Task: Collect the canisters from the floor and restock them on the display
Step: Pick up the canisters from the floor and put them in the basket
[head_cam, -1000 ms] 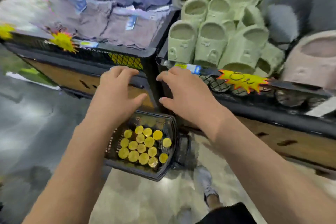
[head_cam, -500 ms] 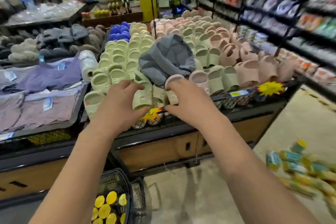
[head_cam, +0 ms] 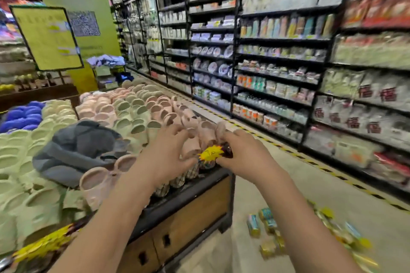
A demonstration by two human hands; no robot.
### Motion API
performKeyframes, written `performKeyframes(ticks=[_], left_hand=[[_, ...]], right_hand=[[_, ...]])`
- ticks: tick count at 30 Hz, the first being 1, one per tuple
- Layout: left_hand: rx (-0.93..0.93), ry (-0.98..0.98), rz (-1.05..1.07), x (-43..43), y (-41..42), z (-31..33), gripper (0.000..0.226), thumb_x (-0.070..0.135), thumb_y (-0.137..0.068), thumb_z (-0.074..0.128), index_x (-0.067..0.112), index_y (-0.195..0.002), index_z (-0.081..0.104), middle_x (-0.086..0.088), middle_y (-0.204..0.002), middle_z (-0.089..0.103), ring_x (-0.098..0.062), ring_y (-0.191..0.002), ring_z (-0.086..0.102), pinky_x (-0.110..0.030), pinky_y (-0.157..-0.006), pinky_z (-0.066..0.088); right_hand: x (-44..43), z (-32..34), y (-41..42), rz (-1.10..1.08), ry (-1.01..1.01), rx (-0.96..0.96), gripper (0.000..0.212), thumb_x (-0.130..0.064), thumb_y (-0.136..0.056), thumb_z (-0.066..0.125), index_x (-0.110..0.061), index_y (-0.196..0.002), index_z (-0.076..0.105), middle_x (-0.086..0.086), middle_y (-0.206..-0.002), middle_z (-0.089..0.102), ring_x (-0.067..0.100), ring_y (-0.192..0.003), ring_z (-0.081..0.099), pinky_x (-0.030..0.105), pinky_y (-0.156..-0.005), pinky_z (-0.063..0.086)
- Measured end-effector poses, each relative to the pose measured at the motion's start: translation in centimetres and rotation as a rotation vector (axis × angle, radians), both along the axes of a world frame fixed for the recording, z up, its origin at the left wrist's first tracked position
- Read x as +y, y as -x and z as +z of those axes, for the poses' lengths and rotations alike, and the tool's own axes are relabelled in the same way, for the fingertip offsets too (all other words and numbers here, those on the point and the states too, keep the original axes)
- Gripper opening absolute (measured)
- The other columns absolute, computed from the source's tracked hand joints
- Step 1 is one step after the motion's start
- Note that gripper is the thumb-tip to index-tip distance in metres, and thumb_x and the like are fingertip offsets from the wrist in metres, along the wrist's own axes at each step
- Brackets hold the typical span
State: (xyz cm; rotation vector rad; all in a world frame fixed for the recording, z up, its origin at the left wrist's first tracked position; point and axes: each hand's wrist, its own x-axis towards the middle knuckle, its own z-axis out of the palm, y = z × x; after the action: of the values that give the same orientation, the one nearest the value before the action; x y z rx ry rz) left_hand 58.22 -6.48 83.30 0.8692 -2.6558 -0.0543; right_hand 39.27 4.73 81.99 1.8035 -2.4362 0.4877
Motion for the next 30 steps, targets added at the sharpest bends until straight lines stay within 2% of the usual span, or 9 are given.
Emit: performKeyframes(ticks=[4,12,15,18,25,30], left_hand=[[-0.001,0.011,-0.114,1.4,8.6,-0.8,0.057,0.05,-0.084,0.07,0.029,-0.135,0.055,0.004,-0.139,0.047,-0.023,-0.131,0.042,-0.04,-0.104,0.042],[-0.1,-0.084,-0.305,3.3,23.8,-3.2,0.063,0.054,-0.089,0.067,0.034,-0.145,0.044,0.007,-0.152,0.035,-0.019,-0.141,0.03,-0.04,-0.114,0.03],[-0.123,-0.126,-0.394,3.3,29.3,-4.5,0.065,0.054,-0.089,0.067,0.033,-0.146,0.043,0.006,-0.153,0.034,-0.018,-0.142,0.028,-0.037,-0.112,0.034],[-0.161,-0.165,-0.48,2.8,34.6,-6.4,0.064,0.054,-0.089,0.067,0.033,-0.145,0.043,0.007,-0.152,0.034,-0.018,-0.141,0.028,-0.04,-0.112,0.038],[-0.214,-0.208,-0.644,-0.6,48.1,-10.1,0.064,0.051,-0.087,0.07,0.03,-0.143,0.046,0.007,-0.15,0.037,-0.019,-0.138,0.032,-0.04,-0.108,0.04],[-0.289,-0.21,-0.749,-3.0,56.9,-12.2,0.064,0.051,-0.088,0.07,0.029,-0.143,0.046,0.005,-0.149,0.037,-0.021,-0.137,0.034,-0.041,-0.107,0.041]], right_hand=[[2.0,-0.9,7.2,-0.161,0.033,-0.047,0.06,-0.051,-0.092,0.064,-0.025,-0.143,0.044,0.004,-0.138,0.049,0.027,-0.124,0.051,0.043,-0.094,0.05],[8.3,-2.8,19.1,-0.386,0.0,-0.09,0.062,-0.05,-0.092,0.064,-0.026,-0.146,0.044,0.0,-0.144,0.047,0.023,-0.129,0.049,0.04,-0.097,0.048],[9.7,-3.7,22.9,-0.459,-0.022,-0.087,0.061,-0.05,-0.092,0.064,-0.028,-0.146,0.045,-0.001,-0.147,0.045,0.023,-0.131,0.048,0.041,-0.099,0.048],[10.7,-5.2,26.6,-0.513,-0.072,-0.088,0.061,-0.049,-0.092,0.065,-0.028,-0.146,0.045,-0.001,-0.146,0.046,0.023,-0.13,0.048,0.04,-0.099,0.048],[6.6,-6.8,37.5,-0.563,-0.154,0.016,0.054,-0.047,-0.095,0.061,-0.027,-0.143,0.047,0.0,-0.139,0.051,0.025,-0.129,0.049,0.042,-0.099,0.044],[4.0,-8.1,44.4,-0.584,-0.32,0.128,0.052,-0.047,-0.094,0.059,-0.023,-0.139,0.049,0.003,-0.131,0.053,0.027,-0.123,0.051,0.044,-0.098,0.043]])
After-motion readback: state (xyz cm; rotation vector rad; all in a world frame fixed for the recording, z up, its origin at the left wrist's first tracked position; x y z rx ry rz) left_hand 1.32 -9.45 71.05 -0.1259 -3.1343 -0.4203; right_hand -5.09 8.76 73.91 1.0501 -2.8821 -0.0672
